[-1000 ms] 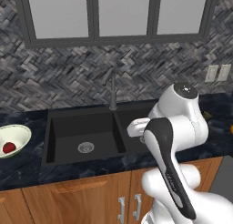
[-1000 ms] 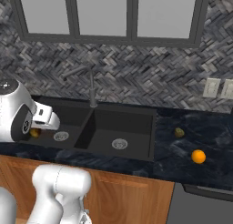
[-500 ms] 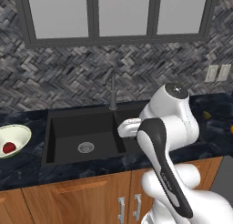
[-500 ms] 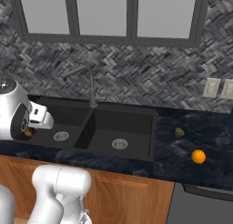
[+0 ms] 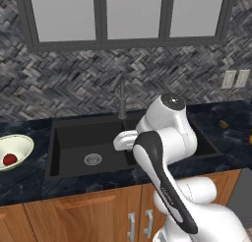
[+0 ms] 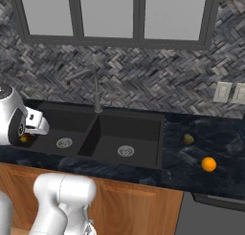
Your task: There is a mixed pile of frozen fruits and vegetables on the counter. Locate all the frozen vegetables and place the items in a bowl on the counter. Take all the frozen fruits and defrost them in a running sink.
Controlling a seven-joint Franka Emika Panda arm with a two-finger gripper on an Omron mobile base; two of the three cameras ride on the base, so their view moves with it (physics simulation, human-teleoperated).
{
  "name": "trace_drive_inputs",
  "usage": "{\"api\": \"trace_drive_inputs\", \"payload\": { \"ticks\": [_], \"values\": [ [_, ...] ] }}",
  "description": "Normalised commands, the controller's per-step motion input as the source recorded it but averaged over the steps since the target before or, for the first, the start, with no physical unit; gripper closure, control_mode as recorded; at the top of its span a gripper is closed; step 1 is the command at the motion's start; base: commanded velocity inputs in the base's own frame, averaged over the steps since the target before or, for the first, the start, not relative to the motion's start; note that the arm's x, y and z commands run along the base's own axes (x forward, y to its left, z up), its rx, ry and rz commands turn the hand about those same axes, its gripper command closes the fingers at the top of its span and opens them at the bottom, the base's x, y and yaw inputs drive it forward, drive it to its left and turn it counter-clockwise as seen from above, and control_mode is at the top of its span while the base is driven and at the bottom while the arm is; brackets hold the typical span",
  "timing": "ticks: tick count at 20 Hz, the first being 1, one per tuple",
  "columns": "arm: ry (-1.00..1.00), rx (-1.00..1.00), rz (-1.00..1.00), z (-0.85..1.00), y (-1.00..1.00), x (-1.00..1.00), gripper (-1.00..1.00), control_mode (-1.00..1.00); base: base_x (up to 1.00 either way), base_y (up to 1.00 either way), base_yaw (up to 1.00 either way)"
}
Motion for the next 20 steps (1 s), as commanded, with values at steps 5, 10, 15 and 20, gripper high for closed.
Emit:
{"api": "trace_drive_inputs", "payload": {
  "ticks": [5, 10, 15, 20],
  "values": [
    [0.0, 0.01, 0.03, -0.16, 0.38, 0.13, 1.0, -1.0, 0.0, 0.0, 0.0],
    [0.0, 0.03, 0.05, -0.01, 0.4, 0.02, 1.0, -1.0, 0.0, 0.0, 0.0],
    [0.0, 0.03, 0.05, 0.0, 0.44, 0.05, 1.0, -1.0, 0.0, 0.0, 0.0],
    [0.0, 0.02, 0.05, 0.0, 0.36, 0.08, 1.0, -1.0, 0.0, 0.0, 0.0]
  ]
}}
